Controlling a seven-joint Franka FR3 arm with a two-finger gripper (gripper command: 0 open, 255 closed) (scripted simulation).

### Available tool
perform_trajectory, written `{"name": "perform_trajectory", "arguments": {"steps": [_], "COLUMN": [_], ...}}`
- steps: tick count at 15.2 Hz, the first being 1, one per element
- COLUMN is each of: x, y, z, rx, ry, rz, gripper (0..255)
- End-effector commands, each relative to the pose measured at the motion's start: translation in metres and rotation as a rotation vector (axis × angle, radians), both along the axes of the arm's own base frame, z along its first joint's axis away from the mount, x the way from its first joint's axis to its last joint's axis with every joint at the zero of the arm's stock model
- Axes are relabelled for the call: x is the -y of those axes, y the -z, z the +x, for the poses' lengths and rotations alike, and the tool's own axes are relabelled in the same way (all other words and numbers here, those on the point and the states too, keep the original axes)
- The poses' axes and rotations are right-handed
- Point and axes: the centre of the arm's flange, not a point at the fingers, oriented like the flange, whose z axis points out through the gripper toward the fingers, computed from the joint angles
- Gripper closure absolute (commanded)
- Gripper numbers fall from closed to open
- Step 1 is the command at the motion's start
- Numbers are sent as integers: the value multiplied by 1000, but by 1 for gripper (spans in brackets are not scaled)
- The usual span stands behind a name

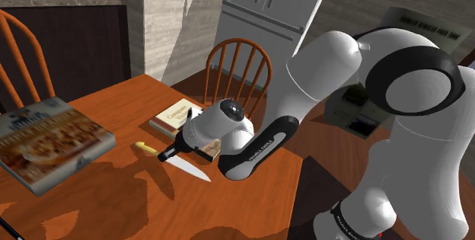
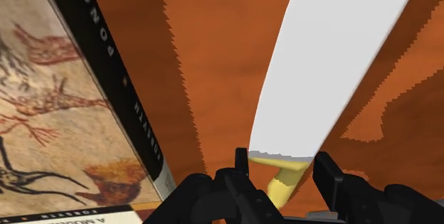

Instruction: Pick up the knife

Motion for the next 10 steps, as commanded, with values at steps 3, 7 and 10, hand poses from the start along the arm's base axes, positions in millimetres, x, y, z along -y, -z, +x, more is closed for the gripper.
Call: {"name": "perform_trajectory", "arguments": {"steps": [3,7,10], "x": [1,1,1], "y": [-22,-43,-49], "z": [0,0,0], "rx": [0,0,0], "ry": [0,0,0], "rz": [0,0,-1], "gripper": [255,255,255]}}
